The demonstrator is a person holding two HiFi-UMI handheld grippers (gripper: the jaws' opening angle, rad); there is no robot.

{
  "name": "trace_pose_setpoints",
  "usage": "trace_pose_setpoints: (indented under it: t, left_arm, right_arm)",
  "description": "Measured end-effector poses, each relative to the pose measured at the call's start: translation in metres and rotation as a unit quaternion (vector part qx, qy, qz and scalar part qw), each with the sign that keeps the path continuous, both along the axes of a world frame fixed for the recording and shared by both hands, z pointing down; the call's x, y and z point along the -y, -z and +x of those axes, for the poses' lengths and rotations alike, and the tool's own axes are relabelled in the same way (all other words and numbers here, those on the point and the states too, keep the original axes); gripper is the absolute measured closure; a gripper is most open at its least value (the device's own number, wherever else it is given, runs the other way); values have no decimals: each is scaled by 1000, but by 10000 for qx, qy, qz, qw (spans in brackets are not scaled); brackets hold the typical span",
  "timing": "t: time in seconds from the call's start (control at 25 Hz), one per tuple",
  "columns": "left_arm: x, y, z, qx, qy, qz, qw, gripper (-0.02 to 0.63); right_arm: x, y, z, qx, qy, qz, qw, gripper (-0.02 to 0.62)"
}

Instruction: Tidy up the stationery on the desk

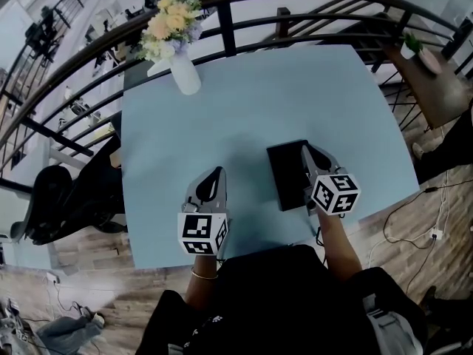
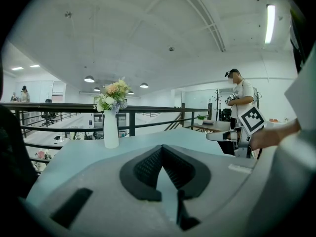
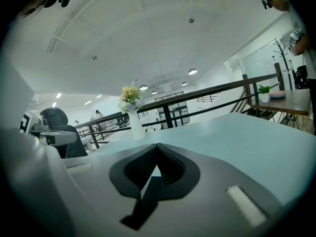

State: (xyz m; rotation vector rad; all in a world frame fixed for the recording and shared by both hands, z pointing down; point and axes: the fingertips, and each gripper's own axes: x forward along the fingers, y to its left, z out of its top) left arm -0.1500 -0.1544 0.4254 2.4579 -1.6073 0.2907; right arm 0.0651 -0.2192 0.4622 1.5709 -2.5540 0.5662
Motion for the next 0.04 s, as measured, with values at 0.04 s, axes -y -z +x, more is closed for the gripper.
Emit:
trace_pose_setpoints:
  t: [0.04]
  left_arm:
    - [0,0,-1,1,2,-1,10000,612]
  right_arm:
    - [0,0,-1,2,-1,3,10000,584]
